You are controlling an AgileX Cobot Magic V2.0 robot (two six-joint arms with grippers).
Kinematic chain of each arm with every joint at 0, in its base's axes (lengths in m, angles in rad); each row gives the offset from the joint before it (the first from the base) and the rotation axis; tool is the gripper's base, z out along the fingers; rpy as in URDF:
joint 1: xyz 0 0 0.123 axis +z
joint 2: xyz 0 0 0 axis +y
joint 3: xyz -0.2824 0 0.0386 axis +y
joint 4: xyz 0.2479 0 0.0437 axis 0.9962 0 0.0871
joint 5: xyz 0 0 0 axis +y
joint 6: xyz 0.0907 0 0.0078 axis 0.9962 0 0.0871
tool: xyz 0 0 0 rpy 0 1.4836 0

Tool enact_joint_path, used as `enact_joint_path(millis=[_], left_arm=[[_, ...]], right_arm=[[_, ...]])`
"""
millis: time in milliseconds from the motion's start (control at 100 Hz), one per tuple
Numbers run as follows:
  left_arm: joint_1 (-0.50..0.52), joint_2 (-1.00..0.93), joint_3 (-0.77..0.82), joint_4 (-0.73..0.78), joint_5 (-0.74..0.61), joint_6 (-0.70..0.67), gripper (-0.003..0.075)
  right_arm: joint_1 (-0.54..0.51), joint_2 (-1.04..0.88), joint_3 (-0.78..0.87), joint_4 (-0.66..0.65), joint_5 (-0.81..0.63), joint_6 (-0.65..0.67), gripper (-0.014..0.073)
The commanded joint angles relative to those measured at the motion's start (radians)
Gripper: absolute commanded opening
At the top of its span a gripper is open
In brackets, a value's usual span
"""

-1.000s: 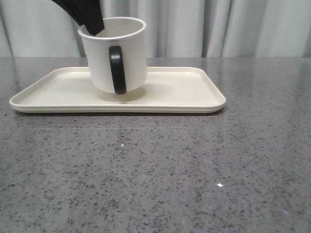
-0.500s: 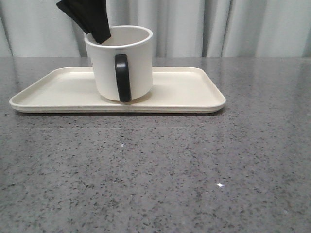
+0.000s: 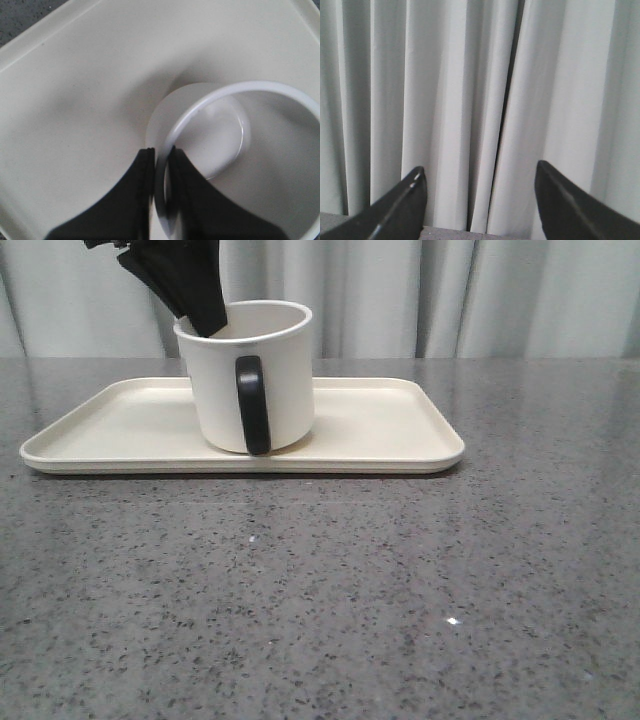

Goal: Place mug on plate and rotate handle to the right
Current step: 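Lower the mug onto the tray and open the left gripper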

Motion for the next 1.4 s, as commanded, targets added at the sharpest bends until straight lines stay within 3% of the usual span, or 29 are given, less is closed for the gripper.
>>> enact_joint_path(millis=[0, 610, 1040, 1390], left_arm=[[-0.009, -0.043, -0.032, -0.016, -0.019, -0.001, -0.0020], [-0.009, -0.043, -0.032, -0.020, -0.003, -0.001, -0.0013], [-0.009, -0.043, -0.032, -0.020, 0.007, -0.001, 0.0285], [-0.009, -0.047, -0.090, -0.020, -0.014, -0.007, 0.0321]], right_arm=[[-0.001, 0.010, -0.037, 0.000, 0.009, -0.005, 0.0475], [-0.001, 0.010, -0.037, 0.000, 0.006, -0.005, 0.0475], [-0.001, 0.010, -0.037, 0.000, 0.006, -0.005, 0.0475], [-0.001, 0.010, -0.037, 0.000, 0.006, -0.005, 0.0475]])
